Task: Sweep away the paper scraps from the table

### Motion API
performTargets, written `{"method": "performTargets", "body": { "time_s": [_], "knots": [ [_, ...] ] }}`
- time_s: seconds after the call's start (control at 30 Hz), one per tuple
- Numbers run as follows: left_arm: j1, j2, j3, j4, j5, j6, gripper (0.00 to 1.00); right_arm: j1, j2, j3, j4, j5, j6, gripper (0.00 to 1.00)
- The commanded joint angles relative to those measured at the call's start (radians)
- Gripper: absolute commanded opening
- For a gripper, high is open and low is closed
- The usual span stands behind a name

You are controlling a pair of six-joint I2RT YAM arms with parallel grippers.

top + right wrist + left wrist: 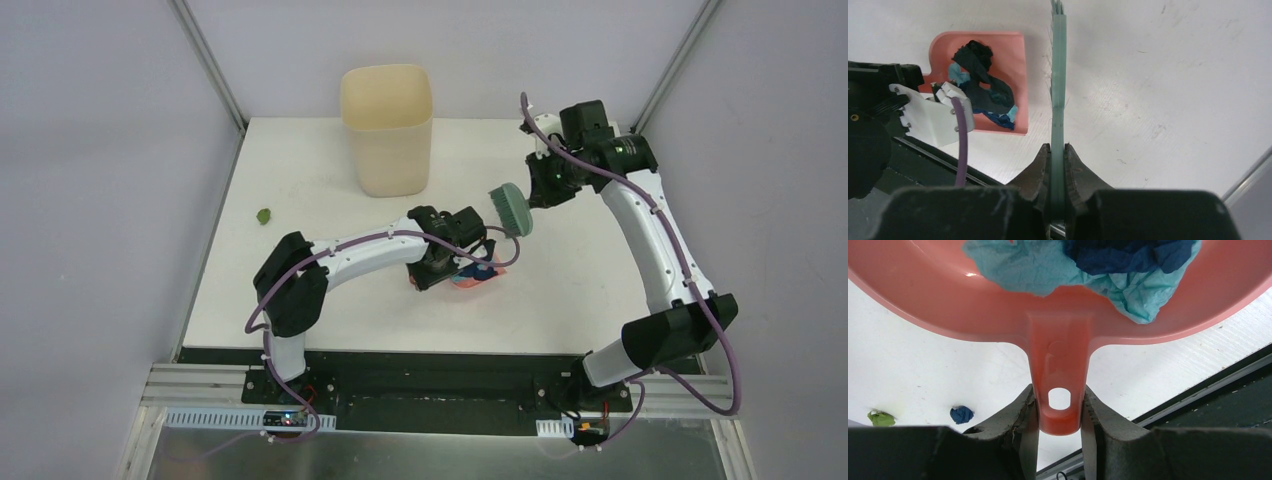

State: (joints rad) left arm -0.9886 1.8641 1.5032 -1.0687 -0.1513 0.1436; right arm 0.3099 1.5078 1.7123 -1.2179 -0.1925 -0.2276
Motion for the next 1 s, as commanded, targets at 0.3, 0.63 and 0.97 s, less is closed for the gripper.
{"method": "performTargets", "body": {
  "time_s": [0.3,0.63,0.97],
  "knots": [
    [-0.005,-0.144,0.094,-0.07,-0.087,0.014,0.0,-0.206,-0.195,-0.288,0.096,-0.116,0.04,0.0],
    [0.028,-0.135,0.314,-0.207,-0.16,-0.019,0.0,-0.23,-0.452,-0.653,0.223,-0.44,0.079,0.0],
    [0.113,-0.094,0.514,-0.299,-0.156,-0.036,0.0,-0.261,-0.549,-0.787,0.341,-0.674,0.039,0.0]
  ]
}}
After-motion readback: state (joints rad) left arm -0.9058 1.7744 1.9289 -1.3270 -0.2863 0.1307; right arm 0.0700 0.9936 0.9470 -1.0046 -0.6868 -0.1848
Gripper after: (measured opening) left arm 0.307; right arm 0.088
